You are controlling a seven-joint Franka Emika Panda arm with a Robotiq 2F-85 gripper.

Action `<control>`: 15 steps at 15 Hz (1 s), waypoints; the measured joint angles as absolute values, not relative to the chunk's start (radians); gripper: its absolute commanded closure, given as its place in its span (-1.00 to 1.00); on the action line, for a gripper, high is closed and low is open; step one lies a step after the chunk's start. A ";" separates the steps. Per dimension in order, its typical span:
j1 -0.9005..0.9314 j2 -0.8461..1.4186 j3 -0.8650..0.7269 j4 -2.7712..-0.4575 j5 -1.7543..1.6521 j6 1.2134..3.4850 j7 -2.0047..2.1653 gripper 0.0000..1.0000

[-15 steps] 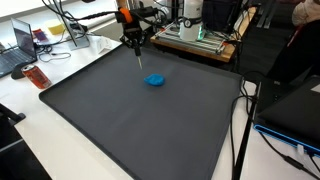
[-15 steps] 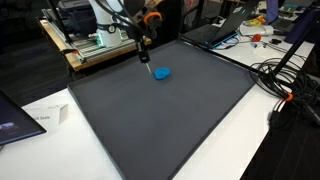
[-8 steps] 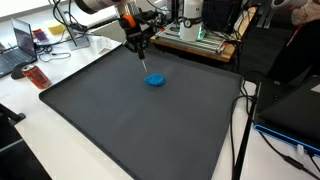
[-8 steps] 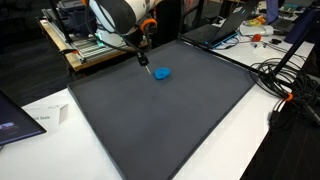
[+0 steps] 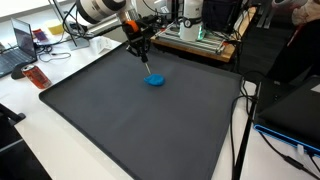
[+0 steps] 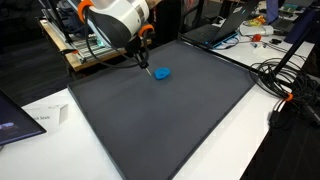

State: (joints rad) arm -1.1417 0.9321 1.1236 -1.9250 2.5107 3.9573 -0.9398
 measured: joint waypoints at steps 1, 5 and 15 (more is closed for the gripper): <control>-1.144 0.937 1.124 -1.925 2.511 3.957 -0.947 0.94; -1.143 0.930 1.136 -1.926 2.511 3.963 -0.942 0.94; -0.969 0.755 1.173 -1.928 2.511 4.115 -0.644 0.94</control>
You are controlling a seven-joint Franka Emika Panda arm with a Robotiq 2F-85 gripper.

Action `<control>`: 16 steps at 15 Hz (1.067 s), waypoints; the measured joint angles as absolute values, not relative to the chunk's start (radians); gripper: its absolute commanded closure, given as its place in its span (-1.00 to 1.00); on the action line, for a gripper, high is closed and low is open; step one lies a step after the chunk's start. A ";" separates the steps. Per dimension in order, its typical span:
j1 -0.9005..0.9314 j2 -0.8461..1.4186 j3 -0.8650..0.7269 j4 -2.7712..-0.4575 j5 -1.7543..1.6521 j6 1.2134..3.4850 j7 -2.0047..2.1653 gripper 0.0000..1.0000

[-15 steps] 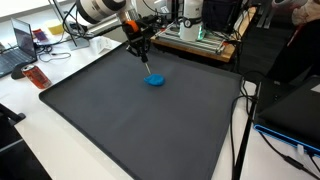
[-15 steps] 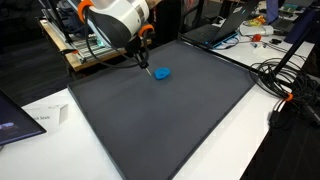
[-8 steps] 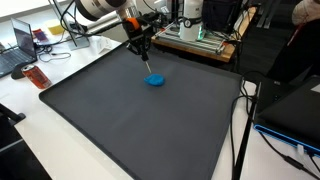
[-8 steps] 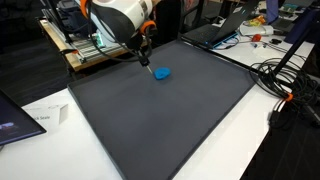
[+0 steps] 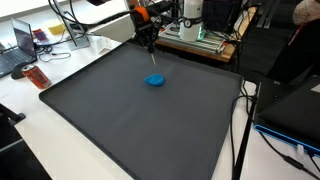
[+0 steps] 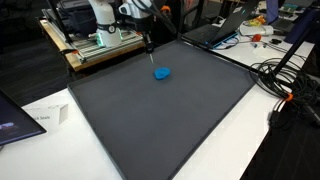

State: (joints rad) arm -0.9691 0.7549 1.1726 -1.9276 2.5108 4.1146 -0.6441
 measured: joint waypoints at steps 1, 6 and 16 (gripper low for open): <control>-0.940 0.734 1.167 -1.926 2.511 4.132 -0.606 0.94; -0.763 0.638 1.076 -1.901 2.511 4.224 -0.452 0.94; -0.284 0.569 0.583 -1.894 2.511 4.216 -0.292 0.94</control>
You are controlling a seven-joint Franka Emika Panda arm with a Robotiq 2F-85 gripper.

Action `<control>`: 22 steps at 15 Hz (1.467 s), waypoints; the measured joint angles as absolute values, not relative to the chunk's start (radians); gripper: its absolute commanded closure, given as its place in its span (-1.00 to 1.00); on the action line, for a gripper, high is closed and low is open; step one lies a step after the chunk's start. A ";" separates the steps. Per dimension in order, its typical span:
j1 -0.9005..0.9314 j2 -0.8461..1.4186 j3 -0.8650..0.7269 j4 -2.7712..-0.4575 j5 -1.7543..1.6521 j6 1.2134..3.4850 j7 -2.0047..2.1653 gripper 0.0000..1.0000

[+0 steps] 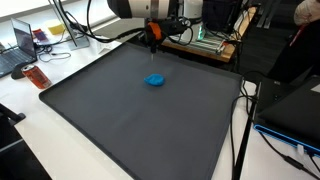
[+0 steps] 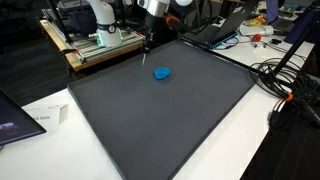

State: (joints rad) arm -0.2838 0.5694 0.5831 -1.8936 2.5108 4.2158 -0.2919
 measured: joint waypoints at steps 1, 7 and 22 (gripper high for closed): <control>-0.242 0.570 0.543 -1.892 2.511 4.216 -0.284 0.94; -0.040 0.575 0.369 -1.873 2.511 4.216 -0.252 0.94; 0.245 0.597 0.133 -1.850 2.511 4.216 -0.184 0.94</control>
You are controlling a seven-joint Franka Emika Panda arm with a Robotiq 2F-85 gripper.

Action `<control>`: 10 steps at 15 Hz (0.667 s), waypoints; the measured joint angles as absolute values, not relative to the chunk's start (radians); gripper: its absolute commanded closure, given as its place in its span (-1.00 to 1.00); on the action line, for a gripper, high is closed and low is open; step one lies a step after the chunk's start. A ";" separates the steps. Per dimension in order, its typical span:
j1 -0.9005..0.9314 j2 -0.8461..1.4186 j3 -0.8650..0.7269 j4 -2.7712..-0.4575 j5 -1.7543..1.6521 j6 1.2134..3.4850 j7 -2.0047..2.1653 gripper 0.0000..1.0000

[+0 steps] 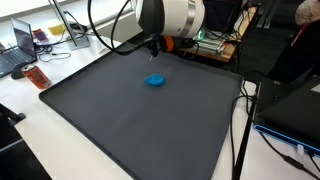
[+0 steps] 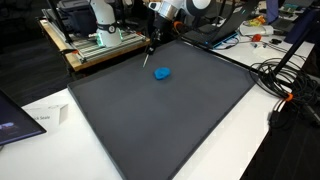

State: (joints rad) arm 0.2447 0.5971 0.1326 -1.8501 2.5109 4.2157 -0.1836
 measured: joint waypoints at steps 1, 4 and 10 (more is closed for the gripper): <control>0.245 0.597 0.136 -1.842 2.511 4.216 -0.184 0.94; 0.227 0.596 0.171 -1.812 2.510 4.216 -0.184 0.94; 0.185 0.601 0.224 -1.776 2.510 4.216 -0.185 0.94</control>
State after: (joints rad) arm 0.1848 0.6012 0.2242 -1.7764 2.5102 4.2157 -0.1845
